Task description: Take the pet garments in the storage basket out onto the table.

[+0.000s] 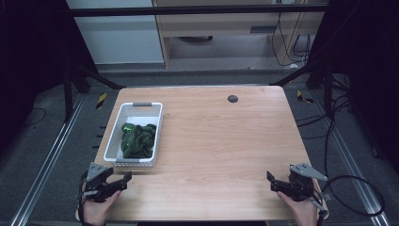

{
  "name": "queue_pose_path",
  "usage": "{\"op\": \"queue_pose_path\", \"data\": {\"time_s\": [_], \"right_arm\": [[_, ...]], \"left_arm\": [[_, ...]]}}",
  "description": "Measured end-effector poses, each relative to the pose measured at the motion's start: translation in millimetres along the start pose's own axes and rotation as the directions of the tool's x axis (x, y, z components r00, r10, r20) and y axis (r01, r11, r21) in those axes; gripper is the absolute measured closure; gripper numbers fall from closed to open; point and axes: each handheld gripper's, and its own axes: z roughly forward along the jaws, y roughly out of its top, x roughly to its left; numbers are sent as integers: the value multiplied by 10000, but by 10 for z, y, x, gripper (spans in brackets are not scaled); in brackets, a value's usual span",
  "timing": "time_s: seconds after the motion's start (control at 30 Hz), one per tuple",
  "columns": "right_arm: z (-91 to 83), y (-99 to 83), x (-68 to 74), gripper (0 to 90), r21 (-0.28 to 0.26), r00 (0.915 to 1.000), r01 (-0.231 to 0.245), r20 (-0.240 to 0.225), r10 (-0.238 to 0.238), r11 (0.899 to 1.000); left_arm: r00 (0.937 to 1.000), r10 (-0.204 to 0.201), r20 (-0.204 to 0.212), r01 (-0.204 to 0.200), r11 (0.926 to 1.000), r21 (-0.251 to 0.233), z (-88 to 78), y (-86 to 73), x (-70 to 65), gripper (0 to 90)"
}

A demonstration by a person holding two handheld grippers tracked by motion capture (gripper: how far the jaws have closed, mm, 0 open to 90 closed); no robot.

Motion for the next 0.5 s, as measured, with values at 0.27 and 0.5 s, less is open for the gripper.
{"op": "queue_pose_path", "data": {"time_s": [0.27,0.5], "right_arm": [[11,-12,11,84,91,9998,157,-117,-155,9998],[25,-24,17,81,237,9998,181,-124,-178,9996]], "left_arm": [[9995,-319,27,320,9985,-455,-117,53,27,222],[9993,-360,77,365,9952,-909,-202,114,10,222]]}}
